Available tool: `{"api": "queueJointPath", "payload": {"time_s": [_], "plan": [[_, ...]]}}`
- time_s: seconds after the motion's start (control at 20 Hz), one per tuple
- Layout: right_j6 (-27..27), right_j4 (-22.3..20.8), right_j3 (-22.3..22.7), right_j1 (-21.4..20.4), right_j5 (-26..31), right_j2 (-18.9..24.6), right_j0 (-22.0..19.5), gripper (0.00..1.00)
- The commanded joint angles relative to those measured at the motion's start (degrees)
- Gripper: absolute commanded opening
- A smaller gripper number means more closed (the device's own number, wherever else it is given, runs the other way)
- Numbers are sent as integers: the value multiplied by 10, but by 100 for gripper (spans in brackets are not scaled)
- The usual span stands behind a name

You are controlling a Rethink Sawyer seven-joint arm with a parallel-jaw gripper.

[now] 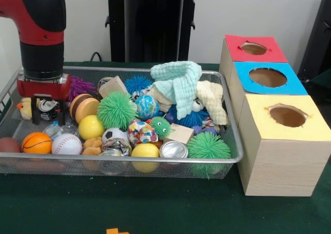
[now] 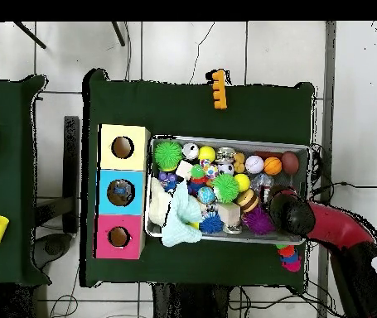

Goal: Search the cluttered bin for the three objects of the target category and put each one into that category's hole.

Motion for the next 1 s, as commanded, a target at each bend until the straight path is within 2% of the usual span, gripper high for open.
{"api": "queueJointPath", "payload": {"time_s": [0.05, 0.25, 0.4, 0.55, 0.8, 1.0], "plan": [[-13, -15, 54, -2, 40, 65, -8, 100], [-7, -17, 56, -11, 40, 60, -2, 100], [19, -15, 79, -69, 63, 16, 43, 100], [19, 10, 101, -109, 107, 13, 51, 100], [18, 21, 66, -88, 127, 23, 54, 100], [42, 21, 53, -69, 103, 18, 61, 100]]}}
